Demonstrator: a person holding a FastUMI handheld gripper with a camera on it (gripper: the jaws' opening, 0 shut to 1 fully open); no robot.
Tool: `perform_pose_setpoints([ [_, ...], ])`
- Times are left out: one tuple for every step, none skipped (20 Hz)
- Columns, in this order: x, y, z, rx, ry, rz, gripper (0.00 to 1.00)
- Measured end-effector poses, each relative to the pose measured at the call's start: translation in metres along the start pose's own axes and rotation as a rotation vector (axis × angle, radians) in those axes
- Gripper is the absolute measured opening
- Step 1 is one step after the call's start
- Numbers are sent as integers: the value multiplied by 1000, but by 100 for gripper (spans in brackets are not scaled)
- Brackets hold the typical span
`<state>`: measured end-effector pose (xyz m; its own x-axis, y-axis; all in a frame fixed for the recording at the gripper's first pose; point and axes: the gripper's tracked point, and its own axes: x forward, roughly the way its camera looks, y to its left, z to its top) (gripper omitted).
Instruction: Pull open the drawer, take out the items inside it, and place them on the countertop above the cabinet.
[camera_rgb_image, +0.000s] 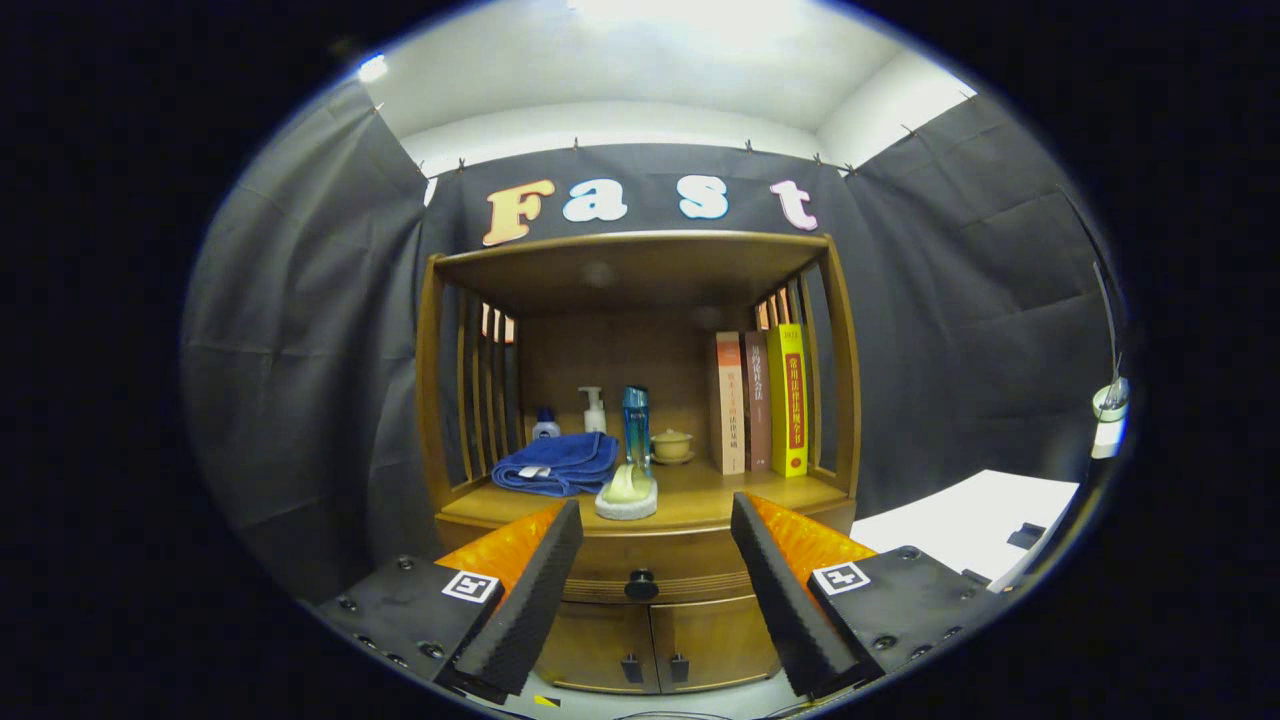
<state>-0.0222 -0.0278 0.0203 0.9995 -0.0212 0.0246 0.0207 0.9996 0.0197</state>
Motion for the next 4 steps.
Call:
perform_pose_setpoints([
  [-2,1,2,-7,-5,3,98],
  [-2,3,3,-11,-11,8,98],
  [-2,5,5,-13,-17,12,98],
  [-3,7,7,-14,-25,15,98],
])
